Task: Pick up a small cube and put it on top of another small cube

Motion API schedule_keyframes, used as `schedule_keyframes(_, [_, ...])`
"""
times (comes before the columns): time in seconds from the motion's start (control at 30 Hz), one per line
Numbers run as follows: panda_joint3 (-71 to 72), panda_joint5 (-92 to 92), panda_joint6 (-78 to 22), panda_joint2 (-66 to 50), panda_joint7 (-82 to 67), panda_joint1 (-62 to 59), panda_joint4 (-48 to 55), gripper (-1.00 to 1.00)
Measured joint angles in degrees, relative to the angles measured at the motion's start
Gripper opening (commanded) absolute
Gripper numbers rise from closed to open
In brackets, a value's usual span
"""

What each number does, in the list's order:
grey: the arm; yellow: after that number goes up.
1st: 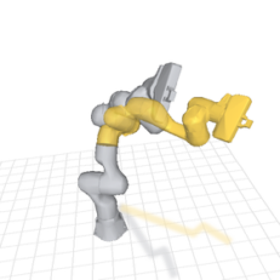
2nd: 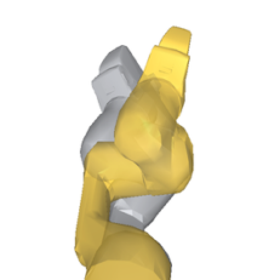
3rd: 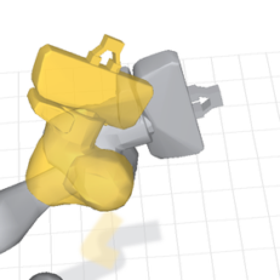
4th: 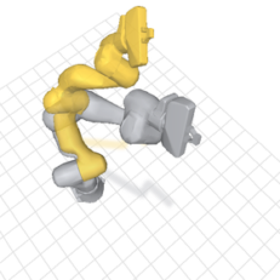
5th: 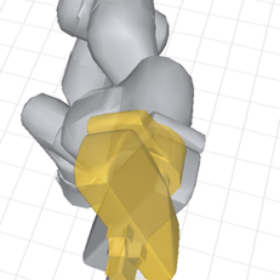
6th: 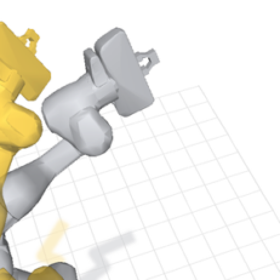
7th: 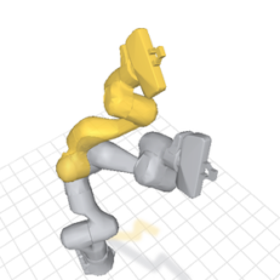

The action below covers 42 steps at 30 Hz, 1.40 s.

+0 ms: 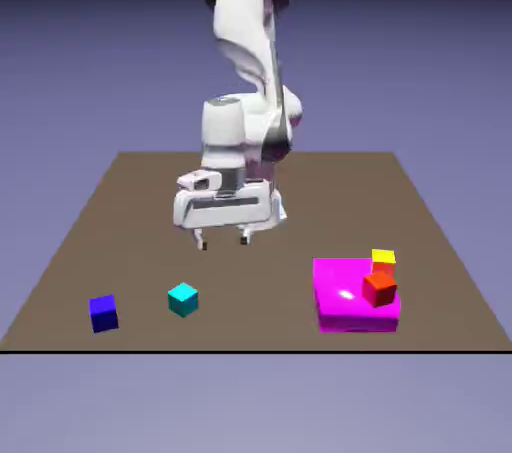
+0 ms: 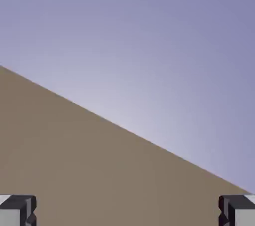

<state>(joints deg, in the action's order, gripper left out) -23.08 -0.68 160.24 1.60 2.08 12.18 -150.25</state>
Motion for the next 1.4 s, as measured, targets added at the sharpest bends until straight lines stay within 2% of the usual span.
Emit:
schedule_keyframes(0.33, [-12.60, -0.37, -7.51, -16.95, -22.04, 6.31, 5.87, 0.00])
schedule_keyframes(0.5, [-3.37, 6.60, 1.35, -27.32, -26.74, -2.15, 7.38, 0.00])
schedule_keyframes(0.53, [-2.45, 7.30, 2.24, -28.36, -27.21, -2.99, 7.53, -1.00])
schedule_keyframes(0.6, [-2.44, 7.30, 2.20, -28.36, -27.21, -2.99, 7.53, -1.00])
schedule_keyframes(0.83, [-12.59, -0.36, -7.57, -16.95, -22.05, 6.31, 5.87, -1.00])
schedule_keyframes(1.27, [-26.02, 18.77, -21.79, -31.38, -53.24, 2.78, 29.39, -1.00])
schedule_keyframes(1.4, [-19.81, 24.06, -16.11, -37.60, -56.48, -2.78, 29.93, -1.00])
